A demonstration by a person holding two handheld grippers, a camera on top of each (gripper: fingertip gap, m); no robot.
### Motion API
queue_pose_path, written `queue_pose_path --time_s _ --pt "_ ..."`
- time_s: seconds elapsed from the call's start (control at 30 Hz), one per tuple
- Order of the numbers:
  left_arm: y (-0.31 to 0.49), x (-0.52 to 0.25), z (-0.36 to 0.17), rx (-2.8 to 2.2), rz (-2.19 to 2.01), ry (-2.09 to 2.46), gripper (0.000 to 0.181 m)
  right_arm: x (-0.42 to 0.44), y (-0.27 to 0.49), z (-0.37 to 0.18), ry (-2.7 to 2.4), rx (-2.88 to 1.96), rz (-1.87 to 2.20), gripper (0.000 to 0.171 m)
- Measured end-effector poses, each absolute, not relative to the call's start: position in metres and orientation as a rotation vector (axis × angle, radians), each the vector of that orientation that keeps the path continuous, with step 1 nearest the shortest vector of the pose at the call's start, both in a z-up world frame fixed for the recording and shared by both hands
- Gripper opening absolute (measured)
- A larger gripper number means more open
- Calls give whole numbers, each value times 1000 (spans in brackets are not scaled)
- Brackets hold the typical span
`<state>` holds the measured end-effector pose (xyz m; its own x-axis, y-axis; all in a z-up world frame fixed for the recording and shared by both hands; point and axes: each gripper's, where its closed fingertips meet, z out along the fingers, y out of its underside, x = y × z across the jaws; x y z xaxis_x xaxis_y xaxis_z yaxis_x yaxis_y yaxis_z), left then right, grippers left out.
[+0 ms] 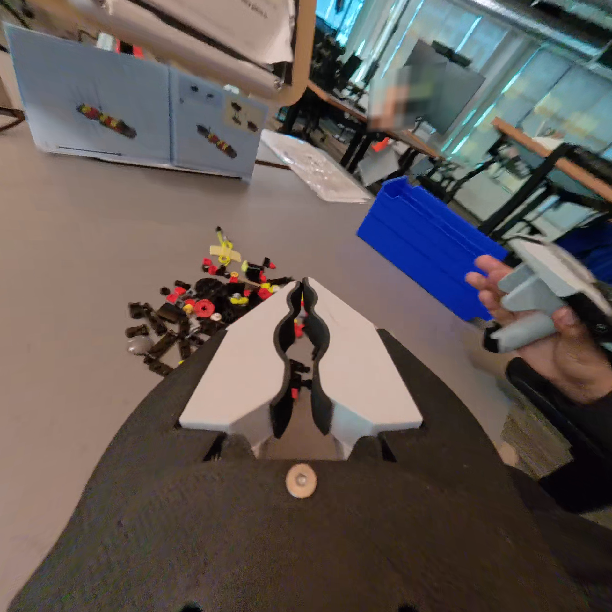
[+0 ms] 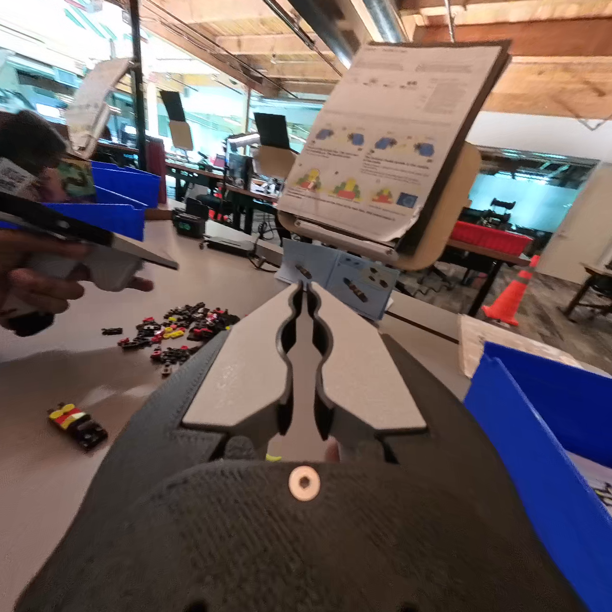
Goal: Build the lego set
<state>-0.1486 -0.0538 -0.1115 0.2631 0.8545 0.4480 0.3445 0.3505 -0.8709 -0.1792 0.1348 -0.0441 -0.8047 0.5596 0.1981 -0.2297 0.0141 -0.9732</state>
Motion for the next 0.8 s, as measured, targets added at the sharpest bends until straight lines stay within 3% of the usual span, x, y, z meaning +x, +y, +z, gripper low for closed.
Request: queue_pose_path --time_s 0.17,0.27,0.4,0.53,0.6,0.7,0.8 --pt "-57 -153 -130 -1386 661 -1317 0 -181 133 -58 -1839 -395 1735 0" --pt "-46 -148 -126 -1372 616 -1285 0 -204 149 -66 -1737 -450 1490 17" --pt "-38 -143 -127 -1445 648 -1183 0 -200 140 -80 -1818 -431 1500 13" --pt "-33 -142 -135 -1503 637 -1168 12 -194 133 -93 -1986 -674 1749 10" --pt "-29 -141 -138 -1522 613 -1159 14 -162 119 -86 -2192 -699 2170 15" --pt "-26 -140 -141 -1542 602 -1150 15 -159 132 -52 -2059 -943 2747 1" --pt "-23 -138 -144 -1567 584 -1141 15 -169 141 -52 -2007 -1033 2817 6"
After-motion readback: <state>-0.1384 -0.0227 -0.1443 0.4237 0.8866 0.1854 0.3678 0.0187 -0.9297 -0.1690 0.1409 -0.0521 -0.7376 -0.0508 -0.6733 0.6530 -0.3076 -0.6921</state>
